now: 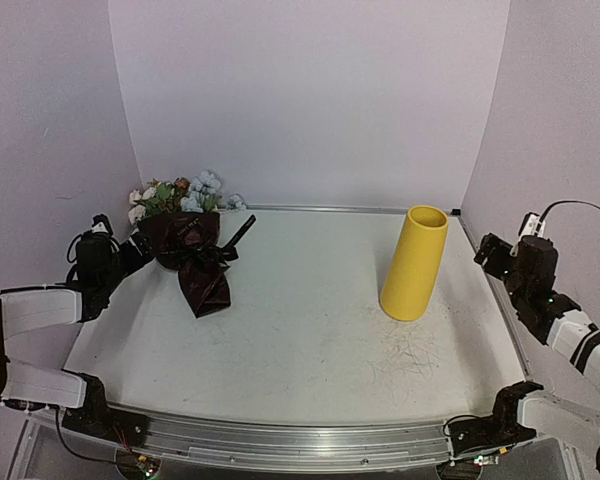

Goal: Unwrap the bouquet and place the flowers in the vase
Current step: Move the fake flower to the center of the board.

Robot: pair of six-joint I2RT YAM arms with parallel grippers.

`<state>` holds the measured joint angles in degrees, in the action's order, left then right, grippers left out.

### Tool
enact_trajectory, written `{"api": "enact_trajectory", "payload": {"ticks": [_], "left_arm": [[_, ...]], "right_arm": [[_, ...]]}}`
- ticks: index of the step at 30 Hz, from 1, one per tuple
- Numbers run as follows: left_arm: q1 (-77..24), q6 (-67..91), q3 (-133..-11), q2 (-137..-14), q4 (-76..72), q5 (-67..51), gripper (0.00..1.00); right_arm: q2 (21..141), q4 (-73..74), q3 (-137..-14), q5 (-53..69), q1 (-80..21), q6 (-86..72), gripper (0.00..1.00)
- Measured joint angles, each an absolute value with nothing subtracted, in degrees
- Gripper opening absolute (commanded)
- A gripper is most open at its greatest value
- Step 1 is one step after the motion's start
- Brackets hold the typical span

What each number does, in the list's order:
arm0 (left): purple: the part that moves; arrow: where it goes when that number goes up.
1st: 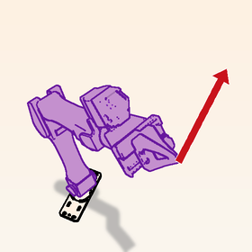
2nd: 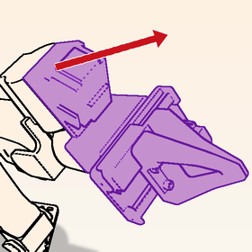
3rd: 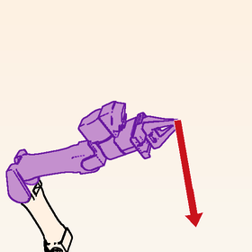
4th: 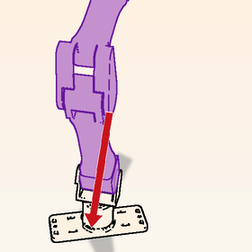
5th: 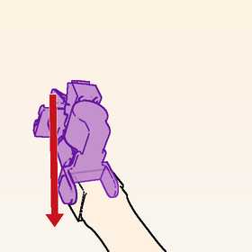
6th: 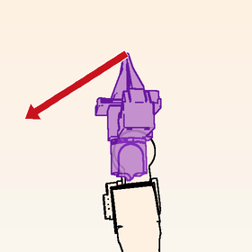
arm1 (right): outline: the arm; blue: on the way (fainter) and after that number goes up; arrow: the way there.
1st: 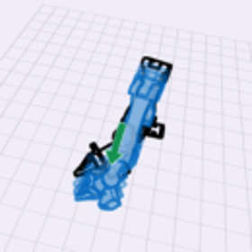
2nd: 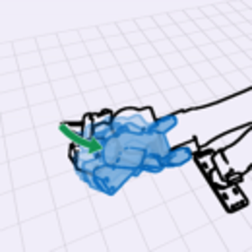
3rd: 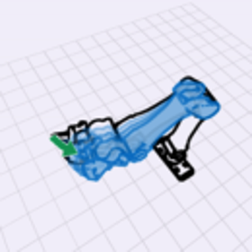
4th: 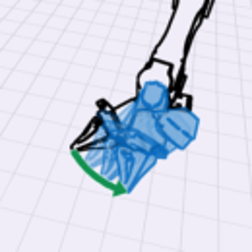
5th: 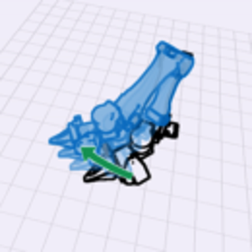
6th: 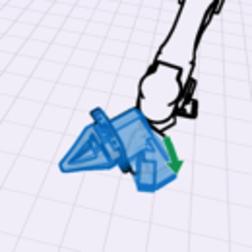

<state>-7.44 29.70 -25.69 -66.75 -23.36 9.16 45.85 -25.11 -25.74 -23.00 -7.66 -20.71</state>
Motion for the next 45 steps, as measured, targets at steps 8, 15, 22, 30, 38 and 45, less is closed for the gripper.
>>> {"api": "enact_trajectory", "payload": {"ticks": [8, 15, 22, 30, 38, 45], "left_arm": [[-7.4, 35.4, -22.0, -65.9, -20.8, 7.1, 1.0], [-7.4, 36.1, -22.0, -65.9, -20.4, 2.6, 1.0], [-7.4, 35.4, -22.1, -67.6, -20.4, -2.2, 1.0], [-7.8, 34.5, -23.3, -73.7, -19.9, -10.0, 0.98], [-12.8, 34.4, -27.7, -82.6, -19.7, -12.5, 0.91], [-13.9, 34.5, -31.7, -89.0, -19.5, -15.2, 0.81]], "right_arm": [[44.4, -21.5, -25.8, -20.6, -7.7, -21.7, 0.98], [47.0, -16.0, -27.8, -16.2, -7.7, -22.2, 0.98], [46.9, -14.3, -28.6, -7.5, -7.7, -22.2, 0.98], [47.8, -11.0, -28.6, 1.1, -7.7, -23.0, 0.98], [47.8, -8.7, -26.2, 8.5, -7.8, -23.3, 0.98], [47.0, -8.4, -24.6, 10.6, -8.2, -23.9, 0.98]]}}
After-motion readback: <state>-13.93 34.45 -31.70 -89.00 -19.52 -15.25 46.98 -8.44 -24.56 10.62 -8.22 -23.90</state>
